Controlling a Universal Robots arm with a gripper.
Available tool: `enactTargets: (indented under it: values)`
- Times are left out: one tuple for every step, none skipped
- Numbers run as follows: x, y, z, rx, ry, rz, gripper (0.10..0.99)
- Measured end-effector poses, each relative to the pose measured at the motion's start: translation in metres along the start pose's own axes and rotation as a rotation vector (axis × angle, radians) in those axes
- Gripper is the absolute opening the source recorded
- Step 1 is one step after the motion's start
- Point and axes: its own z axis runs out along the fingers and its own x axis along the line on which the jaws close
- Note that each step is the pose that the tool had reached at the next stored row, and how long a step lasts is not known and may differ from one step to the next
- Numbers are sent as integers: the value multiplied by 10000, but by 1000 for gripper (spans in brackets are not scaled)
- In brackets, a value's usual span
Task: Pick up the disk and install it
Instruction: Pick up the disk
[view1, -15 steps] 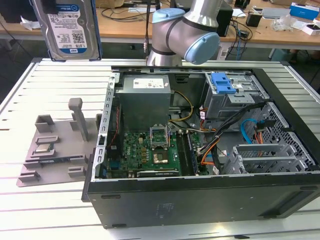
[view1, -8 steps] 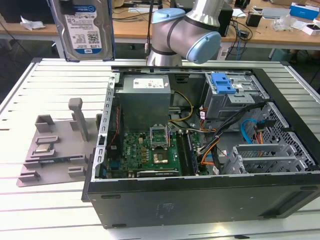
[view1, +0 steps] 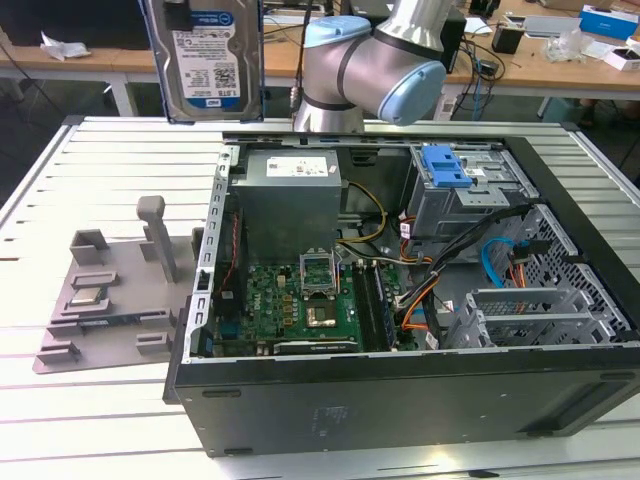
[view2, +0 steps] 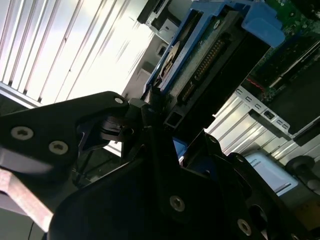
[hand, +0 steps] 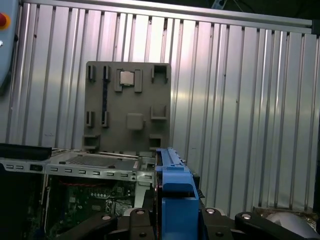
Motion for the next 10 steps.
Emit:
enactTargets:
  values:
    - [2, -26, -1, 0, -1, 0, 369]
    - [11, -121, -5, 0, 0, -1, 369]
    - [17, -185, -8, -2, -1, 0, 369]
    - [23, -258, -11, -6, -1, -1, 369]
    - [27, -300, -13, -9, -1, -2, 369]
    - [30, -334, -15, -12, -1, 0, 369]
    - [33, -371, -16, -14, -1, 1, 369]
    - [38, -413, -18, -17, -1, 0, 369]
    - [41, -448, -20, -19, -2, -1, 369]
    - [44, -491, -22, -23, -2, 1, 369]
